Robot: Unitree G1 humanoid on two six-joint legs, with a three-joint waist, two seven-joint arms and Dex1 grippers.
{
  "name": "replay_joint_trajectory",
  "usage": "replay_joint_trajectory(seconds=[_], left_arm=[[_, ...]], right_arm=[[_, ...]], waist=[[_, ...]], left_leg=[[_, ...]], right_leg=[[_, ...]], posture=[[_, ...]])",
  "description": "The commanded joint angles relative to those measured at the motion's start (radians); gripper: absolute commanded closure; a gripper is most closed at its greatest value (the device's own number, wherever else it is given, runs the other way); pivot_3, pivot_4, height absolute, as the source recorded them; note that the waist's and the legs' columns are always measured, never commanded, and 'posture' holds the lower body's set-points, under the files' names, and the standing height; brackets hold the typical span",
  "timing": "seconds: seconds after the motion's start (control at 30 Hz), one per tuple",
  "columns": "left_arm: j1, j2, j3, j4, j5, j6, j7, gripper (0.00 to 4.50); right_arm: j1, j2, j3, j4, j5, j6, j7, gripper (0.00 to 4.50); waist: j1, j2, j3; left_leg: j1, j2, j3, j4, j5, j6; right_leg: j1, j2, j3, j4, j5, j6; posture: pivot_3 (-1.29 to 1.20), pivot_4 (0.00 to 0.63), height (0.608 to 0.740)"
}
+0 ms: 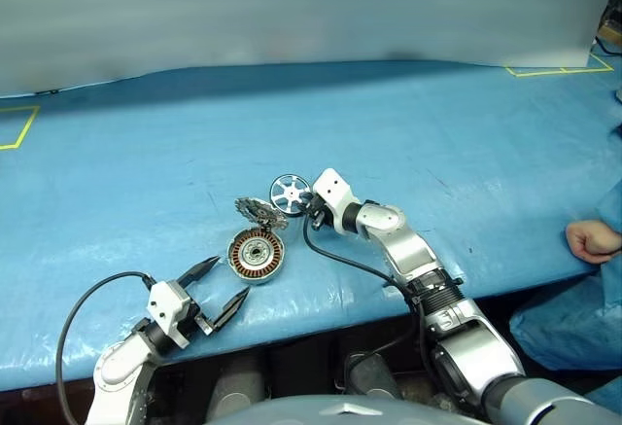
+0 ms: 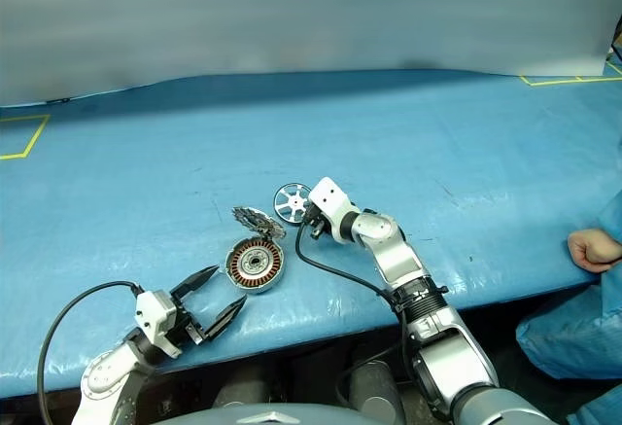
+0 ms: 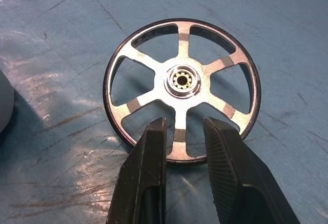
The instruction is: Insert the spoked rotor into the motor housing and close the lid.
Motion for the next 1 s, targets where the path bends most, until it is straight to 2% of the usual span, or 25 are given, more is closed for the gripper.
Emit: replay_joint_trajectory(seconds=[0.03, 0.13, 0.2, 0.33, 0.5, 0.67, 0.87, 1.0], left_arm=[[0.016, 0.001, 0.001, -0.024, 0.011, 0.012, 0.015, 0.0], [0.022, 0.001, 0.002, -0.033, 0.01, 0.017, 0.02, 0.0], [0.025, 0.002, 0.002, -0.036, 0.009, 0.019, 0.023, 0.0], [0.027, 0.004, 0.005, -0.038, 0.004, 0.021, 0.021, 0.0], [0.022, 0.006, 0.007, -0.027, 0.002, 0.013, 0.012, 0.0], [0.016, 0.0, 0.007, -0.011, -0.004, 0.002, -0.005, 0.0], [0.004, -0.008, 0.002, 0.001, -0.024, 0.001, -0.033, 0.0], [-0.009, -0.007, -0.008, -0.001, -0.023, 0.014, -0.043, 0.0]], right_arm=[[0.006, 0.006, 0.008, 0.029, -0.011, 0.013, 0.002, 3.31], [0.002, 0.009, 0.007, 0.04, -0.01, 0.016, 0.003, 3.91], [0.003, 0.009, 0.003, 0.04, -0.007, 0.017, 0.006, 4.47], [0.013, 0.001, -0.028, 0.019, 0.007, 0.016, -0.009, 4.47], [0.06, -0.02, -0.131, -0.053, 0.059, -0.052, -0.061, 4.47], [0.174, -0.102, -0.198, -0.193, 0.086, -0.058, -0.059, 4.47], [0.366, -0.226, -0.221, -0.432, 0.276, 0.006, 0.182, 4.47], [0.494, -0.34, -0.164, -0.585, 0.376, 0.104, 0.356, 4.47]], waist=[[0.0, 0.0, 0.0], [-0.003, 0.0, 0.0], [-0.003, 0.0, 0.0], [-0.003, 0.0, 0.0], [0.007, 0.0, 0.001], [0.011, 0.001, 0.002], [0.014, 0.001, 0.003], [0.019, 0.0, 0.004]], left_leg=[[0.0, 0.0, 0.0, 0.0, 0.0, 0.0], [0.0, 0.0, 0.0, 0.0, 0.0, 0.0], [0.0, 0.0, 0.0, -0.001, 0.0, 0.0], [0.0, 0.0, 0.0, -0.001, 0.0, 0.0], [-0.002, 0.0, -0.001, -0.001, 0.0, 0.0], [-0.005, -0.001, -0.001, -0.001, -0.001, 0.001], [-0.006, -0.001, -0.001, -0.002, -0.001, 0.001], [-0.004, -0.001, -0.001, -0.001, -0.001, 0.001]], right_leg=[[0.0, 0.0, 0.0, 0.0, 0.0, 0.0], [0.0, 0.0, 0.0, 0.0, 0.0, 0.0], [0.0, 0.0, 0.0, 0.0, 0.0, 0.0], [0.0, 0.0, 0.0, -0.001, 0.0, 0.0], [-0.001, -0.001, -0.001, -0.001, 0.0, 0.0], [-0.001, -0.002, -0.001, -0.002, 0.0, 0.0], [0.0, 0.0, -0.001, -0.002, -0.001, -0.001], [-0.001, -0.001, -0.002, -0.002, -0.001, 0.0]], posture=[[0.0, 0.15, 0.74], [0.0, 0.15, 0.74], [0.0, 0.15, 0.74], [0.0, 0.15, 0.74], [0.0, 0.15, 0.74], [0.0, 0.15, 0.74], [0.0, 0.15, 0.74], [0.0, 0.15, 0.74]])
